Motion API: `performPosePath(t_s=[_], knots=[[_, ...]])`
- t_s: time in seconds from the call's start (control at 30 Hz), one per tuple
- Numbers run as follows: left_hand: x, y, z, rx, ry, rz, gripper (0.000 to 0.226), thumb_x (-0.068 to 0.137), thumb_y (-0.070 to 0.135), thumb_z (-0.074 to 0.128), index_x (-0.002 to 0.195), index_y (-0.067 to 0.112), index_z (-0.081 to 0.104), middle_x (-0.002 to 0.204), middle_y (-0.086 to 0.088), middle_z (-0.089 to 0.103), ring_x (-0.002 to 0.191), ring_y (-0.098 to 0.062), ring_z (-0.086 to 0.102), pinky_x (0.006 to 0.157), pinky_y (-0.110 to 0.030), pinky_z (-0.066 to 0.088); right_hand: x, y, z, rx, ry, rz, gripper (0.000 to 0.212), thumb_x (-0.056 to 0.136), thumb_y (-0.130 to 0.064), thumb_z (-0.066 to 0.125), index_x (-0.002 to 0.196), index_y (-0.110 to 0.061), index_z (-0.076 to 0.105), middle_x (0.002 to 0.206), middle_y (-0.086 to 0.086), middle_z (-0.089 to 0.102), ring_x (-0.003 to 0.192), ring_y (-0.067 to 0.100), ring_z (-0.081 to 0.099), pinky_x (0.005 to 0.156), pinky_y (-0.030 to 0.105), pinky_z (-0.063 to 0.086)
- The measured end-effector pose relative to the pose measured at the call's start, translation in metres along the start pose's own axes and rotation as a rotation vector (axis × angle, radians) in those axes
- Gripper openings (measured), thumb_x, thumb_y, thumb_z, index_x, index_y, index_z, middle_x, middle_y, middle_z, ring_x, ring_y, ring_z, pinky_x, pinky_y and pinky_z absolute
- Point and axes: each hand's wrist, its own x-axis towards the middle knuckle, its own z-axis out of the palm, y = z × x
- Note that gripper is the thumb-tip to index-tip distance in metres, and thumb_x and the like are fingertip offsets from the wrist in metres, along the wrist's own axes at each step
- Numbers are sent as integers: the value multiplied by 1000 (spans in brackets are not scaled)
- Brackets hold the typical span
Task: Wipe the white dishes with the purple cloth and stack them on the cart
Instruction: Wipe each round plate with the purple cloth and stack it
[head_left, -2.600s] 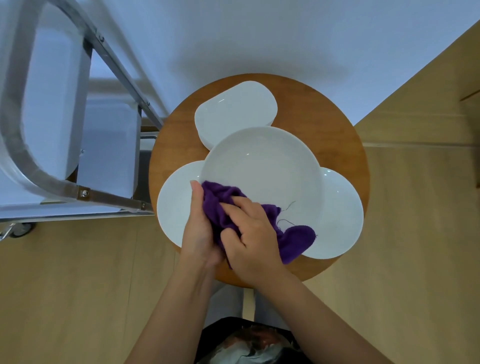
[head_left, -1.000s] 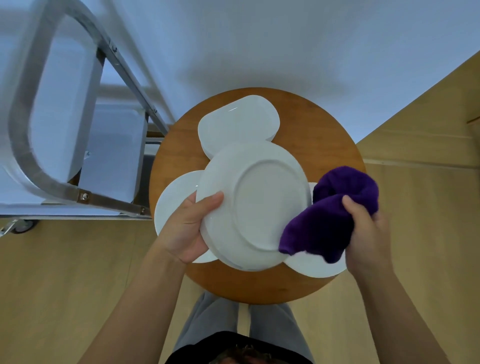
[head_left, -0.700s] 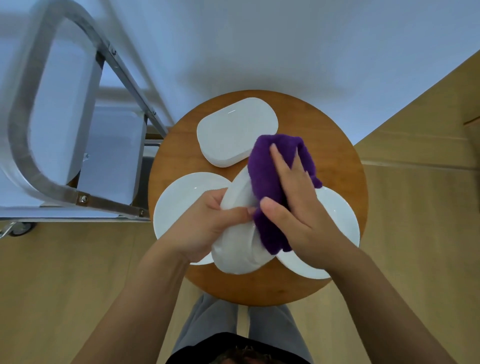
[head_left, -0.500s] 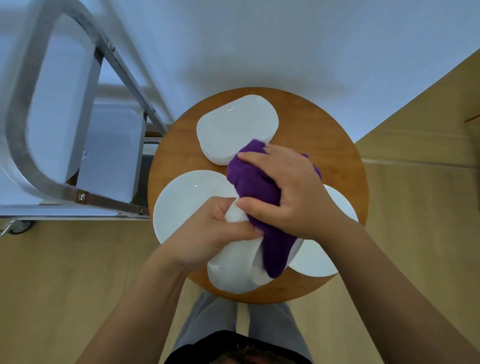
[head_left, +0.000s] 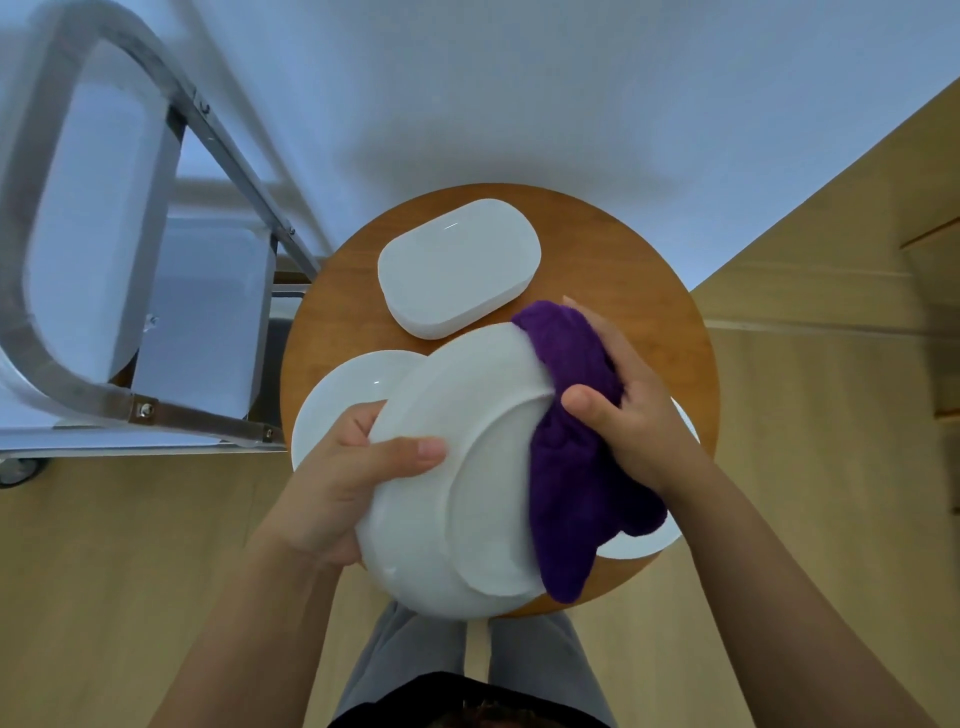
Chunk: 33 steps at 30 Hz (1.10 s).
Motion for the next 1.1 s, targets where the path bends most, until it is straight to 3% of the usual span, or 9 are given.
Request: performPosePath(t_s=[0.13,0.33,0.4,0.5,0.63,0.73,0.83,0.93,1.1], knots=[[7,1,-3,-133,132,54,56,35,21,89,89,14,76,85,-10,74,72,-25,72,55,-33,58,-16,16,3,156,72,153,77,53,-74,63,122,-56,35,119,-28,55,107,-6,55,85,18,51],[17,-3,7,-204,260,3,106,28,34,95,125,10,58,101,-12,71,86,-30,70,62,-40,58,-31,27,26,330,296,271,78,67,-62,61,138,-46,32,122,-25,56,107,-1,57,81,18,52],[17,-8,11,-230,287,5,94,30,29,94,117,12,64,99,-11,72,84,-30,71,61,-40,58,-34,29,29,360,324,318,75,69,-58,60,138,-44,33,124,-22,55,110,2,57,86,22,50],[20,-17,20,-247,362,30,46,54,17,80,99,23,71,90,-5,74,78,-24,72,56,-37,57,-40,32,38,390,383,368,75,69,-58,60,137,-43,35,123,-22,56,109,4,56,91,29,49],[23,-32,41,-219,475,112,19,62,30,69,78,39,75,84,5,74,77,-15,72,56,-33,57,-49,36,52,506,475,446,69,66,-59,61,131,-47,39,115,-23,58,104,7,59,83,29,53],[18,-44,53,-205,531,122,27,63,32,67,89,37,68,82,9,74,77,-11,72,56,-29,57,-50,39,46,518,428,466,67,67,-55,64,130,-43,43,114,-18,62,103,10,62,84,35,55],[8,-41,39,-314,360,30,23,72,36,72,95,37,75,99,3,74,92,-20,71,70,-37,60,-48,40,18,462,290,456,63,67,-48,66,126,-38,50,113,-13,66,100,12,65,78,31,55],[6,-28,17,-478,176,-186,70,70,51,74,131,21,57,121,-9,66,102,-31,67,75,-44,58,-39,36,-11,356,111,407,57,65,-44,71,119,-37,58,110,-11,68,99,12,66,80,29,51],[15,-24,13,-450,270,-251,97,46,28,93,134,21,52,124,-13,64,95,-31,69,69,-46,58,-27,30,-20,277,39,391,59,67,-45,70,124,-39,55,114,-14,65,104,13,63,90,36,49]])
